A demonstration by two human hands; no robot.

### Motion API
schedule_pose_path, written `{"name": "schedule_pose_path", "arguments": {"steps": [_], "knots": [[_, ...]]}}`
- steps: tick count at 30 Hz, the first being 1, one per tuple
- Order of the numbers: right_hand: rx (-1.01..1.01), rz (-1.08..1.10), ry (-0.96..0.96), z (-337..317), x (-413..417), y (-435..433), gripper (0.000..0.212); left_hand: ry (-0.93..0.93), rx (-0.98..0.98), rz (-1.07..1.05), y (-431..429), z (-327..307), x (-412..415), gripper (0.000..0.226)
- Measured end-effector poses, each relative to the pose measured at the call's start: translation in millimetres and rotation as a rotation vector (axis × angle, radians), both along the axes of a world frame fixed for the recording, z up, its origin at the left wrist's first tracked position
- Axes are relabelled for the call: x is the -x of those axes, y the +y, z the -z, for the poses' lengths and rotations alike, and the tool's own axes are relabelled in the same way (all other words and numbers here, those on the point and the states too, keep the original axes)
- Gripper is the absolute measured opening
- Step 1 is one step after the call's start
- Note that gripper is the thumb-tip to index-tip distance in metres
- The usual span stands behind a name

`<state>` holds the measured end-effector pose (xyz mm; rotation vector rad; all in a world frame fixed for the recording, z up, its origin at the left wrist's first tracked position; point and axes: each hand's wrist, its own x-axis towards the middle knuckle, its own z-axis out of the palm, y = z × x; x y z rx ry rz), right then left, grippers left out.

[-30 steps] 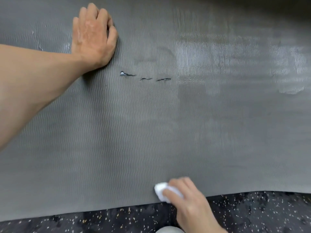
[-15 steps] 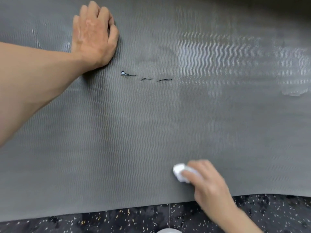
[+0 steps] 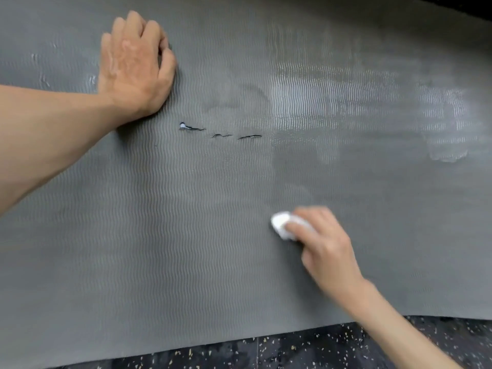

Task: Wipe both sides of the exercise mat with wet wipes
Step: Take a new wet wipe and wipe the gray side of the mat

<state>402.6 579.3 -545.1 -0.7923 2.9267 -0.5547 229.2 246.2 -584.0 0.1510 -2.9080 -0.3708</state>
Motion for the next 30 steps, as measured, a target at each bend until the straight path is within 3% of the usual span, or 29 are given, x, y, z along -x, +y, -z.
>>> {"name": "schedule_pose_path", "arguments": {"steps": [4,10,17,23,26,30], "knots": [[0.031,0.149,0.118,8.7,92.0,-26.8,0.03,-0.002,-0.016,0.014,-1.7,-2.4,0.7,0.031],[0.042,0.032,0.003,-2.5,14.2,-11.1,0.038,-0.014,-0.033,0.015,-5.0,-2.7,1.1,0.026],[0.05,0.171,0.167,14.8,151.1,-53.1,0.028,-0.018,-0.036,0.03,-3.1,-2.3,1.7,0.025],[0.106,0.05,0.136,6.5,89.6,-35.9,0.03,-0.041,-0.014,0.019,-4.8,-2.5,3.0,0.023],[0.089,0.045,0.205,14.0,158.4,-55.0,0.028,-0.046,-0.019,0.02,-2.5,-2.3,3.8,0.022],[0.097,0.219,0.177,18.0,252.0,-90.4,0.034,-0.03,-0.044,0.028,-4.1,-0.7,3.1,0.024]]}}
